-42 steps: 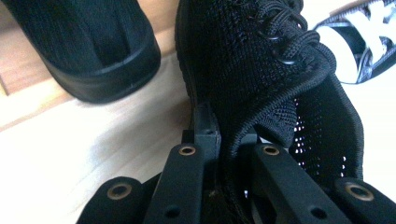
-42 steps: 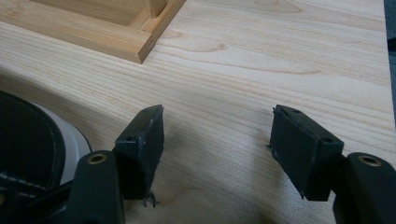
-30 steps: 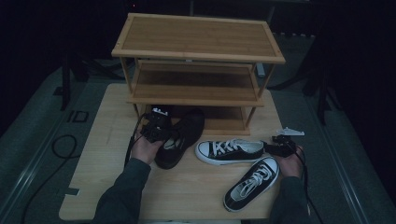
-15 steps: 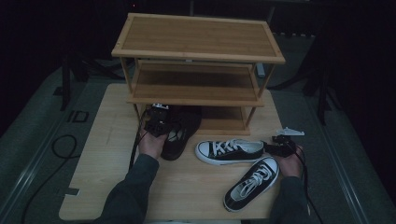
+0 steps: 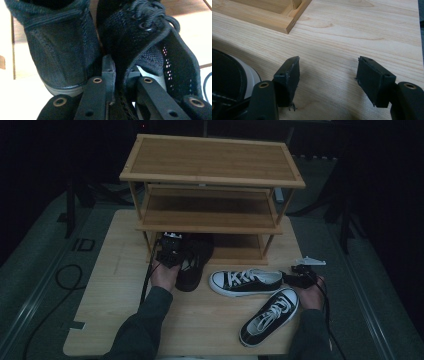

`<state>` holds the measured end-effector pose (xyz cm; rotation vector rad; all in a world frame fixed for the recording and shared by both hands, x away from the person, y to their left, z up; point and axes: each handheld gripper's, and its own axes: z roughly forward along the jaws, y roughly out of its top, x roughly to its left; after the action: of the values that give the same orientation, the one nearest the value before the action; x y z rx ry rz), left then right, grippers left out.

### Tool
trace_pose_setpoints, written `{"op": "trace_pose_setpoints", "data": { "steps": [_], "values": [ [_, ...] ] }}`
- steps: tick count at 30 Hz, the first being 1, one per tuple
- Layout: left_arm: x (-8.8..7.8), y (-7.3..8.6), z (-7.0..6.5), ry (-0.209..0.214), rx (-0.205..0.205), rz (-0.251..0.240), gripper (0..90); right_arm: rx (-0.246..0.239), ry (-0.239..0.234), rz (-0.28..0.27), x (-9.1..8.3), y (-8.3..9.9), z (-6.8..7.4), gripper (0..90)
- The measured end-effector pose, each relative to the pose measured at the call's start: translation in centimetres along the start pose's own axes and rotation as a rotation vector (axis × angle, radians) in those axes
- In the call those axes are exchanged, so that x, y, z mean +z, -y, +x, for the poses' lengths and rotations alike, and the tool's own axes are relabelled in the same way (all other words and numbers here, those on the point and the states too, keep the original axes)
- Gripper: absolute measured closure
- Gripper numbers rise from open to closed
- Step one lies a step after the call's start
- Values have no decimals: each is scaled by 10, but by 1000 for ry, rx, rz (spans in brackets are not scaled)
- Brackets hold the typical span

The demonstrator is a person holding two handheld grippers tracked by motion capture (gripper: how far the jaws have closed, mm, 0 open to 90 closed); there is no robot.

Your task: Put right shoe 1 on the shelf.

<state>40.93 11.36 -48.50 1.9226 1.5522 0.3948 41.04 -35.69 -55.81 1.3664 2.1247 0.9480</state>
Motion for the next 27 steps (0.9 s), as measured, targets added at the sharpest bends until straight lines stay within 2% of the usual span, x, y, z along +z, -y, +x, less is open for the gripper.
{"op": "trace_pose_setpoints", "data": {
  "steps": [1, 4, 8, 10, 13, 16, 20, 27],
  "values": [
    [0, 0, 0, -1, 9, 2, 815, 0, 0, 0, 0, 0, 0, 349],
    [-1, 1, 0, 7, 28, 7, 738, -1, 1, 0, 0, 0, 0, 349],
    [-9, 1, 3, 47, 36, -2, 642, 0, 0, 0, 0, 0, 0, 349],
    [-15, 2, 3, 74, 44, -8, 620, -1, 0, 0, 0, 0, 0, 349],
    [-24, 5, 2, 88, 63, -15, 600, -1, 1, 0, 0, 0, 0, 349],
    [-35, 7, 2, 123, 68, -51, 590, -1, 1, 0, 0, 0, 0, 349],
    [-50, 8, 3, 140, 84, -86, 592, -1, 1, 0, 0, 0, 0, 349],
    [-65, 13, 4, 164, 151, -70, 657, -1, 1, 0, 0, 0, 0, 349]
  ]
}}
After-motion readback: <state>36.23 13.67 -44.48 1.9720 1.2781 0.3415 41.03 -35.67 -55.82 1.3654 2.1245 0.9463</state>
